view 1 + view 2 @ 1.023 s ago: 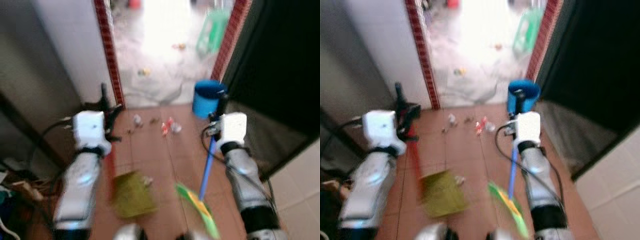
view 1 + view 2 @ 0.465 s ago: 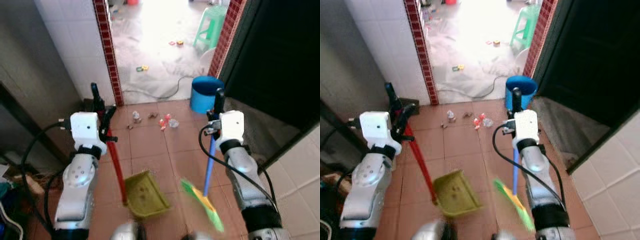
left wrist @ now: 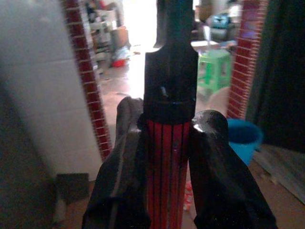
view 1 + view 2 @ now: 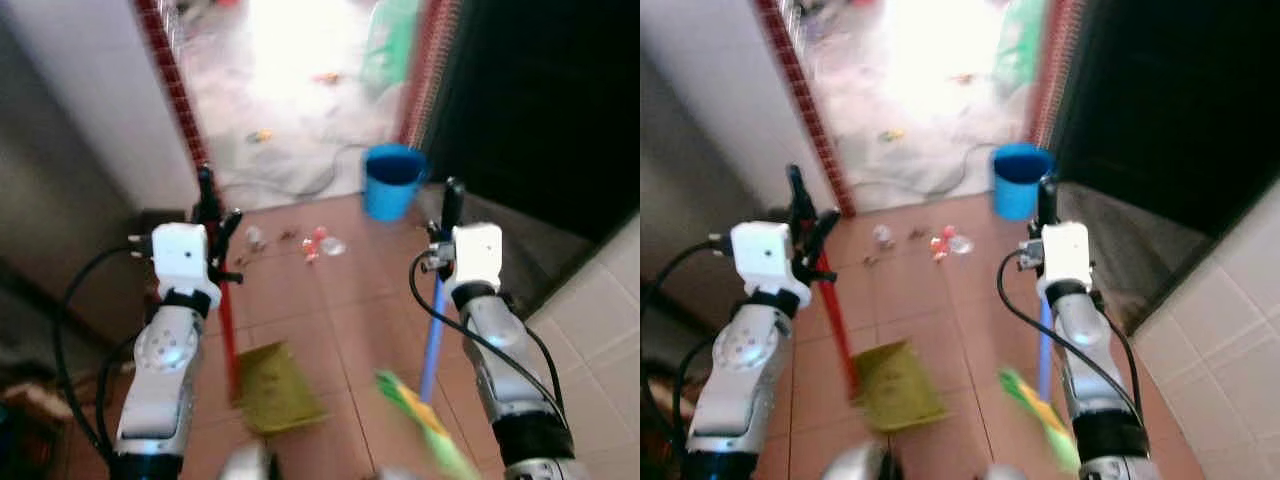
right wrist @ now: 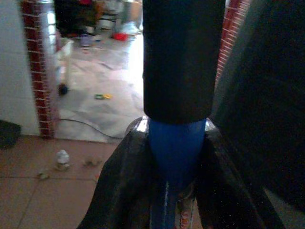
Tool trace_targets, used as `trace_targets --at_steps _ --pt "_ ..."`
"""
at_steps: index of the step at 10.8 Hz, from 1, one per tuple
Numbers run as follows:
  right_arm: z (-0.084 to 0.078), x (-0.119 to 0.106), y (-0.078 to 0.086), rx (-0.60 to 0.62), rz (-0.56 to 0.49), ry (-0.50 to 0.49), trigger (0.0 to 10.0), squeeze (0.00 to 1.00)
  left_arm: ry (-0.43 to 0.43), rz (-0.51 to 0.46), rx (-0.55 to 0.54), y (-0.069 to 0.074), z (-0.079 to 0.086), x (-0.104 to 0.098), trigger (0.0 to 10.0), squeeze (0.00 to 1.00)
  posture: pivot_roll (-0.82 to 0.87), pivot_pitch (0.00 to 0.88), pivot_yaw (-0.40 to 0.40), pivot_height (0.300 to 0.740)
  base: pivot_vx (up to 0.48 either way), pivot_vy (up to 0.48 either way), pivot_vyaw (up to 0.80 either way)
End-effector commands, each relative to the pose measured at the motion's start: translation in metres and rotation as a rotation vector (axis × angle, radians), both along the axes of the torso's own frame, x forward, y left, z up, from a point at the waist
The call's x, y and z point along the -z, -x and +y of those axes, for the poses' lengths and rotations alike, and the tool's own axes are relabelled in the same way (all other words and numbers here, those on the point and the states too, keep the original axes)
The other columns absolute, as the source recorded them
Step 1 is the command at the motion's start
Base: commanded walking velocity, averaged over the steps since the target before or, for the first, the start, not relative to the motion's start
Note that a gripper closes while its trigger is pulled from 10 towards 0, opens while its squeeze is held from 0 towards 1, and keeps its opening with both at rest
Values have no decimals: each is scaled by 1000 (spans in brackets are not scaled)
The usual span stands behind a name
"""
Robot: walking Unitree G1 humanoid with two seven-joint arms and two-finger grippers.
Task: Sweep floor
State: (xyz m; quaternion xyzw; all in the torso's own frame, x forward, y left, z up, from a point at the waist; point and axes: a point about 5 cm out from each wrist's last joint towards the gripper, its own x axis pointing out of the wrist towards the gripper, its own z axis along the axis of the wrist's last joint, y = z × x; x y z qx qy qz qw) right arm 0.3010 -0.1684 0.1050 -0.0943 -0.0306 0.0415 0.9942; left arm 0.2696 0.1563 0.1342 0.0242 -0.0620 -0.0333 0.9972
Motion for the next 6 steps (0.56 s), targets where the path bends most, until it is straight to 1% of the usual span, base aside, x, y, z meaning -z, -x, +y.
trace_targets --at_steps 1,2,4,5,6 --pt "11 -14 -4 -38 -61 -15 10000 0 -8 -74 -24 -2 6 -15 10000 0 -36 50 12 740 435 0 0" --pt "11 -14 -4 -37 -63 -15 10000 0 -13 -88 -25 -3 4 -19 10000 0 -36 50 13 740 428 0 0" --pt "10 -14 -4 -35 -63 -13 10000 0 -15 -108 -32 -4 3 -24 10000 0 -38 51 14 740 384 277 0" --pt "9 -14 -4 -33 -61 -9 10000 0 -17 -133 -39 -5 3 -31 10000 0 -37 50 13 740 0 0 0" --pt "9 -13 -4 -31 -59 -5 10000 0 -36 -154 -52 -5 4 -37 10000 0 -35 50 13 740 0 0 0"
